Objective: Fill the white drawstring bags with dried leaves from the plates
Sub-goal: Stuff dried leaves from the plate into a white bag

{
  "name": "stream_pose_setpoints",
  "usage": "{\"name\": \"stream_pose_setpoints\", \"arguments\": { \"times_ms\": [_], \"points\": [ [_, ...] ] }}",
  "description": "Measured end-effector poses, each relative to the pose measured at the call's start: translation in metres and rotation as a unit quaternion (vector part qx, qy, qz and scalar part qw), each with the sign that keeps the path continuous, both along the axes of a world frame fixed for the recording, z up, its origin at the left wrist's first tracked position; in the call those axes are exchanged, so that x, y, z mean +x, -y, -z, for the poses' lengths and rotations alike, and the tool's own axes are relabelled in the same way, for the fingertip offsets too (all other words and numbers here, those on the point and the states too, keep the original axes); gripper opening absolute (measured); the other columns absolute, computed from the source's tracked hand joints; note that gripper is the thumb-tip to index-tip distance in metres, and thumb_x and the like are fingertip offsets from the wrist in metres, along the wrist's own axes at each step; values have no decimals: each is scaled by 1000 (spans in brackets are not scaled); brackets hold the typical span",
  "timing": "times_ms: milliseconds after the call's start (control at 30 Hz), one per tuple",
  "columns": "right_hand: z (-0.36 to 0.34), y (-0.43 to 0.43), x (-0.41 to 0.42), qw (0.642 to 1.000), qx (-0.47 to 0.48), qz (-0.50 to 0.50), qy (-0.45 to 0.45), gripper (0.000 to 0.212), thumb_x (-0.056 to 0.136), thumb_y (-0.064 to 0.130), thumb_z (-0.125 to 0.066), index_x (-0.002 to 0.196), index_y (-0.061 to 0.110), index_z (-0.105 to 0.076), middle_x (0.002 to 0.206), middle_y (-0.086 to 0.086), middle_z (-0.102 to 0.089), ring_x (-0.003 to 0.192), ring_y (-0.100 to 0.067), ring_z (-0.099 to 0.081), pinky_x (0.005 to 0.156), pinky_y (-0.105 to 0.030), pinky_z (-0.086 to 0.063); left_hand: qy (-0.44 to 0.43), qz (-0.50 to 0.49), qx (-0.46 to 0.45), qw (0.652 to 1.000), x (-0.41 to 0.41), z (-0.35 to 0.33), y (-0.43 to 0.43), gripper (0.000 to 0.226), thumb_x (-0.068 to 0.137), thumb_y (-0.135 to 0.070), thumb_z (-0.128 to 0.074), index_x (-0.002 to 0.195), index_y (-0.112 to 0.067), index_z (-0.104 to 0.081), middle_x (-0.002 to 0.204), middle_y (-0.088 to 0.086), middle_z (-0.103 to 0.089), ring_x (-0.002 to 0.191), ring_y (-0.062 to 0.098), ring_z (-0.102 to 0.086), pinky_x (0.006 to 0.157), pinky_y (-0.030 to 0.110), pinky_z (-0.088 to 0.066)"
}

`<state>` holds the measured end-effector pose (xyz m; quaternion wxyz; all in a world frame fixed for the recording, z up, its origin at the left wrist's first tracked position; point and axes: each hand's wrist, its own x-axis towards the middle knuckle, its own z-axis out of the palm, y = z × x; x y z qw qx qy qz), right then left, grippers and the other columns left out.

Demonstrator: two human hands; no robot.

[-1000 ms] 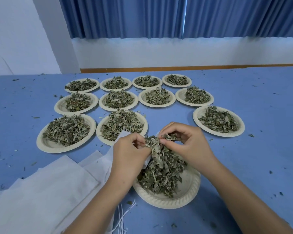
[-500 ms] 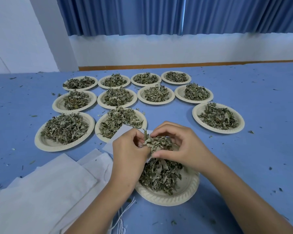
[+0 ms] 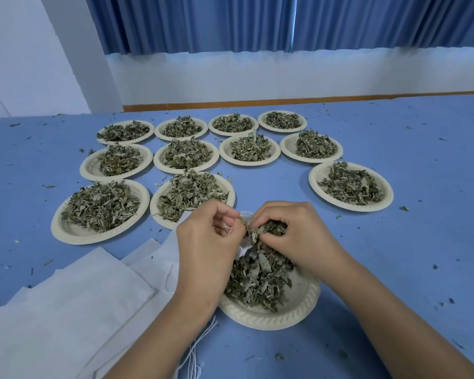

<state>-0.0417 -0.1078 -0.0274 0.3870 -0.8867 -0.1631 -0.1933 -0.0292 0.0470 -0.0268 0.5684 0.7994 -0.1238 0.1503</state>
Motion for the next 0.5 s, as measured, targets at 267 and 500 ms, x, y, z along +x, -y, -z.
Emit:
{"name": "stream_pose_setpoints", "arguments": {
  "times_ms": [267,500],
  "points": [
    [3,-1,1,995,-92,-1,44,19,72,-8,-66,85,4,-73,87,-4,-71,75,-23,-68,69,-41,-56,-5,12,6,1000,-1,3,2,20,78,-3,-74,74,-21,-67,66,-7,-65,61,5,-58,59,10,-45],
    [-2,-2,-2,997,-71,-4,14,28,72,1,-70,99,7,-69,96,-1,-65,85,-14,-62,81,-24,-50,-18,22,-25,999,-3,5,5,20,81,-6,-74,74,-23,-67,66,-9,-64,54,1,-55,54,15,-47]
  ]
}}
